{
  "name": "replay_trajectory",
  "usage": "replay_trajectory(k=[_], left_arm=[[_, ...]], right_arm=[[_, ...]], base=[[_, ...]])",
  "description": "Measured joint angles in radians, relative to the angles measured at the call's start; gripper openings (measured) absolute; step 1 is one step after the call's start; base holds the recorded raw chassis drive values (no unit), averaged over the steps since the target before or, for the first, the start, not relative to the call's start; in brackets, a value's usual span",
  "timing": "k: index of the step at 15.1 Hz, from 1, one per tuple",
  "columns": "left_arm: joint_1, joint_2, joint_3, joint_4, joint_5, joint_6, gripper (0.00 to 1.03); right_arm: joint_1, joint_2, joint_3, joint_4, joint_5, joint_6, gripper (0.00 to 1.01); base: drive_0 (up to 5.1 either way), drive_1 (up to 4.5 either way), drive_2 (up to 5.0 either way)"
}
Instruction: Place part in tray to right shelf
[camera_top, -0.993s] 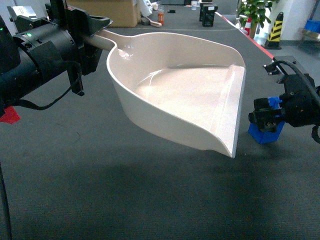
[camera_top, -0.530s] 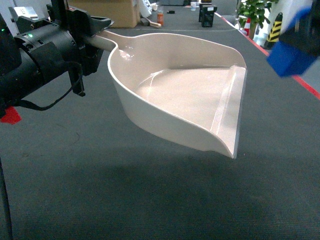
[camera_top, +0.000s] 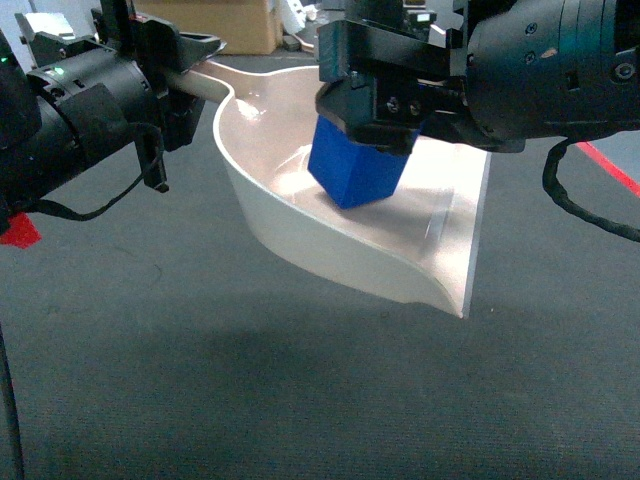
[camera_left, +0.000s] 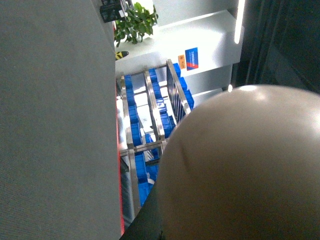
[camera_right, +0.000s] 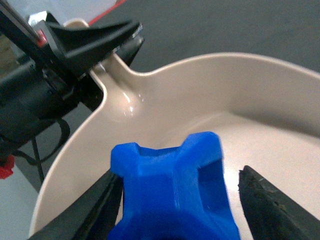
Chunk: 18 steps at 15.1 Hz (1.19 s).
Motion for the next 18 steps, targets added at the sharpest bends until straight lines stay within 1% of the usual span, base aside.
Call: replay_trajectory(k=[1, 2, 3, 4, 5, 6, 7, 8, 9, 10, 12, 13, 14, 18], left_arm=[[0.000, 0.000, 0.000, 0.000, 0.000, 0.000, 0.13], [0.002, 0.000, 0.000, 0.000, -0.001, 0.000, 0.13], [0.002, 0.000, 0.000, 0.000, -0.002, 0.000, 0.13], [0.001, 0.000, 0.000, 0.000, 0.000, 0.000, 0.13], [0.001, 0.000, 0.000, 0.000, 0.000, 0.000, 0.13], [-0.001, 0.000, 0.000, 0.000, 0.000, 0.000, 0.13], [-0.001, 0.000, 0.000, 0.000, 0.000, 0.000, 0.13], [-0.001, 0.000, 0.000, 0.000, 0.000, 0.000, 0.13], [0.001, 0.000, 0.000, 0.000, -0.002, 0.000, 0.13], [0.001, 0.000, 0.000, 0.004, 0.002, 0.000, 0.13], [0.006, 0.002, 0.000, -0.003, -0.002, 0.000, 0.13], [0.007, 0.002, 0.000, 0.002, -0.008, 0.000, 0.13], [0.005, 0.002, 0.000, 0.002, 0.001, 0.000, 0.13], [0.005, 0.002, 0.000, 0.001, -0.001, 0.000, 0.13]], right_arm=[[-0.004, -0.046, -0.025, 0.021, 0.016, -0.001, 0.76], [-0.022, -0.105, -0.050, 0.042, 0.031, -0.005, 0.85], [-0.054, -0.187, -0.076, 0.043, 0.040, -0.012, 0.96], [-0.083, -0.270, -0.113, 0.072, 0.067, -0.031, 1.00], [-0.112, -0.350, -0.156, 0.072, 0.084, -0.047, 0.97], [-0.132, -0.436, -0.234, 0.125, 0.136, -0.080, 0.98], [-0.140, -0.513, -0.312, 0.179, 0.146, -0.111, 0.98], [-0.139, -0.584, -0.373, 0.177, 0.148, -0.134, 0.98], [-0.139, -0.591, -0.376, 0.187, 0.148, -0.148, 0.98], [-0.139, -0.586, -0.375, 0.183, 0.148, -0.153, 0.98], [-0.138, -0.570, -0.375, 0.177, 0.147, -0.156, 0.98], [-0.139, -0.573, -0.375, 0.179, 0.147, -0.156, 0.98], [-0.139, -0.578, -0.375, 0.184, 0.147, -0.158, 0.98], [-0.138, -0.576, -0.375, 0.181, 0.145, -0.158, 0.98]], base=[[0.0, 0.00, 0.0], [0.0, 0.00, 0.0], [0.0, 0.00, 0.0], [0.0, 0.00, 0.0], [0.0, 0.00, 0.0], [0.0, 0.00, 0.0], [0.0, 0.00, 0.0], [0.0, 0.00, 0.0], [0.0, 0.00, 0.0], [0.0, 0.00, 0.0], [4.4, -4.19, -0.1], [5.2, -2.14, -2.1], [5.1, -2.32, -2.3], [4.8, -2.66, -2.7]])
